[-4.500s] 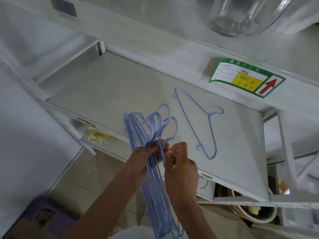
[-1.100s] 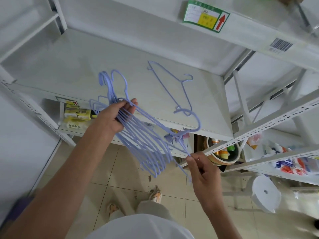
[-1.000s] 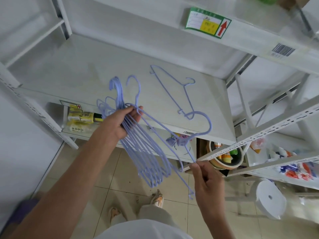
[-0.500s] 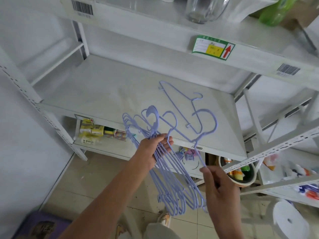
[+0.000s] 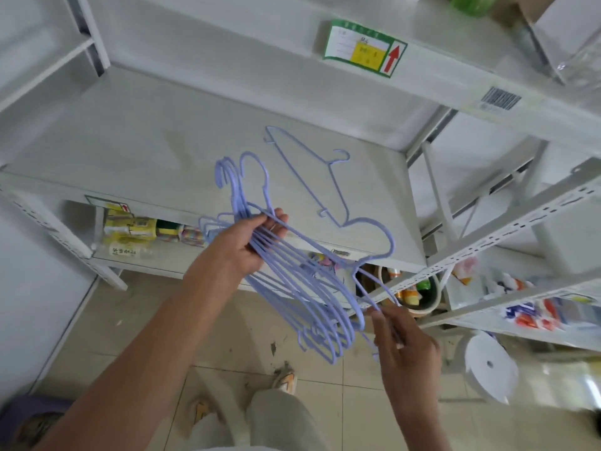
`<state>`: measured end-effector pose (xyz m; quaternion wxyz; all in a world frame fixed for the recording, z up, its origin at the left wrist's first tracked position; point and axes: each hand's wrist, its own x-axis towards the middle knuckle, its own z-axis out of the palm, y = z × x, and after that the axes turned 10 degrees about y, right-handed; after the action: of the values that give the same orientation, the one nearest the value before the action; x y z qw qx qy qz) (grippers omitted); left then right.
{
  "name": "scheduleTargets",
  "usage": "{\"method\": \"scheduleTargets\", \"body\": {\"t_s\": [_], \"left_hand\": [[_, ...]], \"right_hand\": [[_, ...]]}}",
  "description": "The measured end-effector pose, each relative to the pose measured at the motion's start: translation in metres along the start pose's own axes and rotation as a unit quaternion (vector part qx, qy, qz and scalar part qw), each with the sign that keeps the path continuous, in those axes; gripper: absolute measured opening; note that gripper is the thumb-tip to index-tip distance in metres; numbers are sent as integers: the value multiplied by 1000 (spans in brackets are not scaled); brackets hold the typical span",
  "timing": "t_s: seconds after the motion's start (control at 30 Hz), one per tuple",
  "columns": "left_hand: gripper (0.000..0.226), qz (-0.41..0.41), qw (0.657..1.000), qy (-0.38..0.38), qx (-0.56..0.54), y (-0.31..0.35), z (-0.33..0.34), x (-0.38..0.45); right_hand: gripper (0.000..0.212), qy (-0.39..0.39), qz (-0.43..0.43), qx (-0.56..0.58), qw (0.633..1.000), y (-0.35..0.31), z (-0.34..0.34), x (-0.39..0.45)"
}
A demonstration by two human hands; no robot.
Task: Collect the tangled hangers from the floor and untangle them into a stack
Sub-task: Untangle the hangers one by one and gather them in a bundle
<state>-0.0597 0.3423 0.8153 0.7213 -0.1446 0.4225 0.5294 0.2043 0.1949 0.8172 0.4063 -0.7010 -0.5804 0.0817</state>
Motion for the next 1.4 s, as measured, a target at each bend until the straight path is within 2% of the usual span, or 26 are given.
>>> {"method": "scheduleTargets", "body": {"t_s": [0.1,0.2,0.27,0.4,0.43,0.57,0.63,0.7,0.8,0.9,0.97,1.07,1.2,1.27,1.33,1.4], "left_hand": [[28,-12,1000,2,-6,3,0,1],[31,-51,998,-2,29,6,-3,3],[30,-69,996,0,54,9,-6,2],[44,-80,995,14,66,16,-12,13],[45,-82,995,12,62,19,-14,17],[23,-106,994,-2,37,19,-13,29],[34,-109,994,-13,22,16,-10,25],[47,-90,995,-15,25,14,-6,16],[29,-31,999,-5,9,11,6,-4],[37,-35,999,-22,-12,11,12,-15],[33,-19,999,-30,4,13,13,-15],[25,31,996,-27,79,0,16,-13],[20,78,972,5,223,-36,9,-18],[19,82,950,4,300,-58,3,-26],[18,66,944,-2,323,-79,1,-35],[20,60,952,-27,300,-90,5,-42]], "right_hand": [[19,83,-112,-54,989,4,-4,14],[35,139,-99,-71,983,8,-8,22],[34,137,-125,-74,980,7,-14,28],[7,92,-256,-93,958,6,-31,45],[8,93,-265,-100,955,4,-31,48],[9,61,-217,-121,967,-6,-28,50],[6,-4,-177,-93,980,-2,-25,52],[5,-100,-109,-47,988,4,-17,52],[10,-201,-25,18,979,6,-2,43],[16,-192,-28,56,979,1,9,33],[16,-180,-43,84,979,-3,17,28],[20,-195,-13,172,965,-17,35,12],[29,-136,94,285,944,-27,55,3],[30,-122,112,315,934,-31,61,14],[22,-119,94,309,939,-35,66,24],[27,-122,93,327,932,-40,69,30]]}}
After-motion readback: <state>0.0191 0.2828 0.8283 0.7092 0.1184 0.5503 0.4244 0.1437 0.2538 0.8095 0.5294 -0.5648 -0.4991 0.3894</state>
